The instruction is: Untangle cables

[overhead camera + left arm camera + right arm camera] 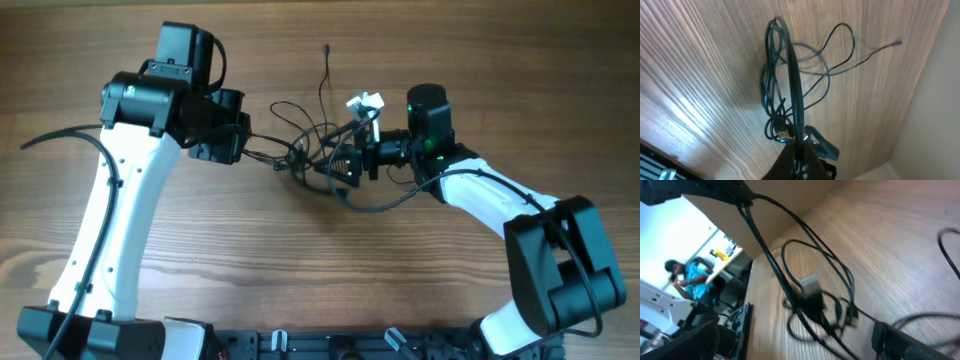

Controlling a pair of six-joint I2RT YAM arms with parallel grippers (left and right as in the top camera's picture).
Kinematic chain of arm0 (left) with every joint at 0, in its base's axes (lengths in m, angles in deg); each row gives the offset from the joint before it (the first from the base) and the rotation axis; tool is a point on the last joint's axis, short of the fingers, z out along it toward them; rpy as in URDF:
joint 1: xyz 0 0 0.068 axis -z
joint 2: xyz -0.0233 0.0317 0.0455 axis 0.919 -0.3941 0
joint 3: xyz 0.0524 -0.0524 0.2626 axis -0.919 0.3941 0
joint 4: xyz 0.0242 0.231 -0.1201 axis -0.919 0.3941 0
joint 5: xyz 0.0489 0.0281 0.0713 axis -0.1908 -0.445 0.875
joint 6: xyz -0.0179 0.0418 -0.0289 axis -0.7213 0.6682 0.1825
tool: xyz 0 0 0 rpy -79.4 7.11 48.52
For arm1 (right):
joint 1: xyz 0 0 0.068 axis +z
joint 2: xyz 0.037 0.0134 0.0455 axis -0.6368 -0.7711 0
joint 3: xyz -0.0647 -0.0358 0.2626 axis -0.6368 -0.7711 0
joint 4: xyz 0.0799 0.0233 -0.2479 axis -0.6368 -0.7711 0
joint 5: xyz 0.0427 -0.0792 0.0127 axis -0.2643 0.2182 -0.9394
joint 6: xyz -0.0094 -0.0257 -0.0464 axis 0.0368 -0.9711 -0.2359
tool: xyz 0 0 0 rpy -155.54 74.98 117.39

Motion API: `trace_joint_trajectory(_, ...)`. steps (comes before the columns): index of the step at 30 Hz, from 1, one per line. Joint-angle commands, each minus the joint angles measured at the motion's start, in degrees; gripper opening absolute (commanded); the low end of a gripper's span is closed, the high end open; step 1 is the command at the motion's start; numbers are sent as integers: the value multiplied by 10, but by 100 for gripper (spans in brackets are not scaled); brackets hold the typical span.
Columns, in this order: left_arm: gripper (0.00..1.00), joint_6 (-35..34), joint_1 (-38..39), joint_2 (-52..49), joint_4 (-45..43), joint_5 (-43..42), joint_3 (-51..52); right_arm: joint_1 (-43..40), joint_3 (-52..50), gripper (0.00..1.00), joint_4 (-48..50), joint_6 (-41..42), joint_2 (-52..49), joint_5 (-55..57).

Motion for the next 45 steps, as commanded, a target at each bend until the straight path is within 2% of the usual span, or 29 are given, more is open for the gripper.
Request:
trace_joint_trajectory(1,4,17,37,6,2,-13,-2,45,1,97,25,-28,1,70)
trace_joint_trajectory(3,4,16,56,-3,7,-13,-2,64,1,86,37,-37,1,87)
trace_joint_trajectory(4,5,16,67,-10,7,-13,-2,70,1,75,44,-35,1,87)
trace_joint_trajectory(6,8,17,85,-26,6,-13,-2,79,1,24,53,-10,1,93)
trace_joint_trajectory(7,9,32,92,-37,-7,-14,-2,79,1,4,53,39,1,104)
trace_joint_trajectory(8,11,41,92,-40,-16,-14,-2,78,1,4,54,70,1,104)
trace_joint_trajectory(9,19,64,91,-41,-31,-9,-2,72,1,4,61,162,1,104)
trace_joint_trajectory(10,37,82,89,-41,-37,0,-2,66,1,4,69,235,1,104)
trace_joint_trajectory(12,63,126,87,-41,-37,20,-2,44,1,4,81,382,1,120)
trace_joint_trajectory(13,82,169,88,-42,-35,28,-2,29,1,4,73,420,1,158)
trace_joint_trajectory(14,87,183,89,-43,-29,33,-2,18,1,4,51,432,1,203)
trace_joint_trajectory(16,97,183,93,-47,-4,54,-2,-3,1,4,-70,431,1,344)
trace_joint_trajectory(17,98,183,93,-47,1,61,2,-9,1,4,-137,416,0,395)
trace_joint_trajectory(19,98,183,94,-48,-2,61,14,-9,1,4,-163,365,0,435)
trace_joint_trajectory(22,98,183,104,-51,-7,61,43,-9,1,4,-228,347,0,602)
trace_joint_trajectory(24,97,183,121,-58,-20,61,73,-11,1,4,-234,300,0,638)
trace_joint_trajectory(26,95,183,141,-65,-36,57,92,-18,1,4,-245,303,0,669)
trace_joint_trajectory(28,84,183,166,-69,-65,20,107,-36,1,4,-246,307,0,656)
trace_joint_trajectory(29,84,177,183,-71,-86,1,112,-41,1,4,-247,307,0,645)
trace_joint_trajectory(31,80,129,213,-78,-111,0,113,-43,1,4,-261,307,0,638)
trace_joint_trajectory(33,74,45,242,-96,-146,0,113,-43,1,4,-271,307,0,635)
trace_joint_trajectory(35,72,-46,264,-127,-184,-1,113,-43,1,4,-271,307,0,619)
trace_joint_trajectory(39,47,-133,280,-174,-210,-26,113,-44,1,4,-272,307,0,602)
trace_joint_trajectory(40,47,-142,280,-179,-210,-29,113,-44,1,4,-272,306,0,602)
trace_joint_trajectory(42,59,-169,280,-186,-211,-19,113,-44,1,4,-276,306,0,602)
trace_joint_trajectory(45,58,-202,280,-202,-219,-9,113,-44,1,4,-280,306,0,602)
